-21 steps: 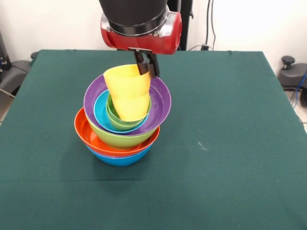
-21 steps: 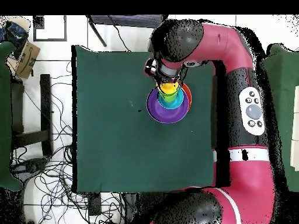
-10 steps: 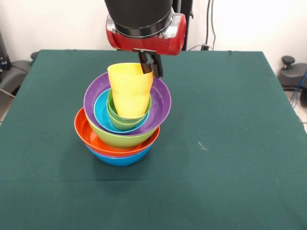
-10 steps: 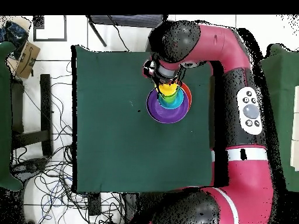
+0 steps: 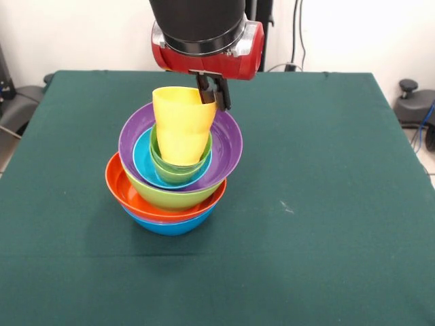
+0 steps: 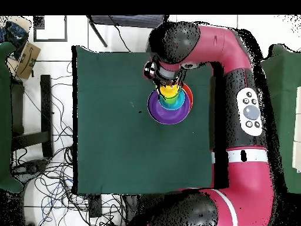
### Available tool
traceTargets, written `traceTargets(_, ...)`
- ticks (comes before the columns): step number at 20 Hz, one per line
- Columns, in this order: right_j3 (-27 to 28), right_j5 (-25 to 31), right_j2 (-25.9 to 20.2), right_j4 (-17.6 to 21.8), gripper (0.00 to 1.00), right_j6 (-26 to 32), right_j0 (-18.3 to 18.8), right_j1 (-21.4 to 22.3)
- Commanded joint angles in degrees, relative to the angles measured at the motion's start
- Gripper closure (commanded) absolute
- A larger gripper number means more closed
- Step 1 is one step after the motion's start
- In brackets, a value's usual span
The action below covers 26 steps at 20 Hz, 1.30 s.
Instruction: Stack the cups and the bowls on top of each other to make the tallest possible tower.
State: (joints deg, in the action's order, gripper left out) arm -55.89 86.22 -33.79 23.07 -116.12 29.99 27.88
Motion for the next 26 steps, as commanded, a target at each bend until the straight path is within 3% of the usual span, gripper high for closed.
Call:
traceTargets(1,-1.5,1.5,3.2,1.9,1.00,2.0,-1.9,-2.9)
traceTargets(5,-0.7,1.9,3.5,2.0,1.00,2.2,-2.3,-3.2)
traceTargets(8,1.3,9.4,3.1,-0.8,1.00,1.4,-2.2,-5.4)
traceTargets(15,3.2,10.2,3.4,-0.9,1.00,2.0,-2.6,-6.8)
traceTargets(21,5.7,15.4,2.9,-1.9,1.00,1.5,-2.9,-8.3)
traceTargets(24,5.9,14.8,2.8,-1.3,1.00,2.2,-2.9,-8.0)
traceTargets(26,5.2,11.2,3.0,-0.1,1.00,3.0,-2.9,-7.3)
